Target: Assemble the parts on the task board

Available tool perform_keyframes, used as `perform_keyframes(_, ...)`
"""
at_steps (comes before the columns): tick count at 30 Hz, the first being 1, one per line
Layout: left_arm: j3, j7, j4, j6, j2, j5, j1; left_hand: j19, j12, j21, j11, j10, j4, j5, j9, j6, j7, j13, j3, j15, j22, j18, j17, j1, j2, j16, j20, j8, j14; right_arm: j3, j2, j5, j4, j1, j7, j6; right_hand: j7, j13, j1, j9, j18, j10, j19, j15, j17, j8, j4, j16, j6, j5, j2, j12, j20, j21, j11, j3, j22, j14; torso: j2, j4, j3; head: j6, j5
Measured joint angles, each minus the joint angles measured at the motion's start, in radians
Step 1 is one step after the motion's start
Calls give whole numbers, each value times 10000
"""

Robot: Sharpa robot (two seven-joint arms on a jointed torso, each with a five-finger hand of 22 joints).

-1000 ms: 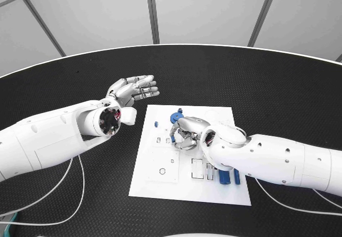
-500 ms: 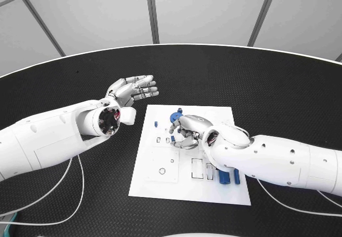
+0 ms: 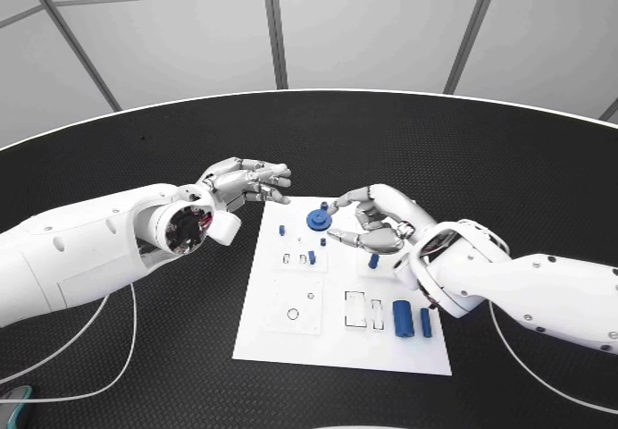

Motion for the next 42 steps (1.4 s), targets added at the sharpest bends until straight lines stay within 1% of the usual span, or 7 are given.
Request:
perform_keyframes(5,0,-1382,59,567,-82,-1448,0,576,1474,2341,-397,477,303,-30,758,70,-319,1470,-304,-388,1430,1,5808,-435,-50,5681,-640,413,856,7,-947,1047,302,67,134,-157,-50,-1,-10,17,0,-35,0,0,0,56,31,0,50,105,10,0,0,0,-35,-31,0,0,-127,-35,12,-42,53)
perform_keyframes(9,0,-2458,144,913,-60,-2735,0,830,3299,4417,-442,47,772,-60,1456,-117,-495,3190,-592,-490,3443,-48,8567,-818,20,7891,-748,805,1101,10,-1474,1234,351,105,125,-214,-14,-1,-10,26,0,-35,0,0,-1,93,31,0,86,141,10,0,0,0,-35,-31,-1,0,-244,-74,41,-98,89)
perform_keyframes(11,0,-2830,175,988,-33,-3177,1,1041,4032,5195,-466,-271,1020,-60,1742,-238,-490,3859,-681,-506,4354,-163,8827,-874,76,8291,-781,981,1116,10,-1603,1261,344,114,110,-224,-14,-1,-10,26,1,-35,0,0,-1,93,55,0,86,141,10,0,0,0,-35,-54,-1,0,-278,-85,51,-117,94)
perform_keyframes(16,2,-3985,221,1176,136,-4166,3,1994,7488,7167,-564,-213,1332,-60,2684,-429,-589,7282,-1008,-506,7177,-535,8899,-1353,255,8962,-848,1684,1116,10,-1764,1306,269,129,43,-218,-51,-2,-10,36,0,-34,0,0,-1,130,55,0,123,201,10,0,0,0,-34,-54,-2,0,-361,-90,77,-178,101)
perform_keyframes(20,4,-4905,154,1356,379,-4817,5,2266,8704,7732,-599,-179,1342,-60,3356,-669,-662,8488,-1294,-513,8050,-624,8898,-1622,396,9068,-908,2212,1122,9,-1781,1318,195,133,-40,-197,-51,-2,-10,36,1,-34,0,0,-2,130,76,0,122,201,10,0,0,0,-35,-33,-1,0,-428,-71,95,-229,101)
perform_keyframes(29,8,-6603,-180,1537,1179,-6064,8,2513,9091,8086,-599,-179,1345,-60,3940,-869,-682,8870,-1545,-583,8677,-780,8898,-1797,436,9117,-946,2670,1113,7,-1747,1326,72,135,-225,-137,-51,-3,-10,35,0,-34,0,0,-2,129,84,0,122,238,9,-38,-1,-16,-34,-24,-2,0,-487,-47,109,-314,93)
perform_keyframes(42,9,-7325,-633,1632,1973,-6218,12,2545,9205,8164,-633,-214,1385,-59,4366,-1012,-753,8988,-1944,-582,8825,-780,8896,-2075,452,9199,-978,2967,1113,6,-1687,1327,-11,135,-378,-64,-52,-4,-10,34,0,-34,1,0,-3,128,84,0,121,238,9,-38,-1,-39,-34,-25,-3,0,-449,-33,112,-343,-38)
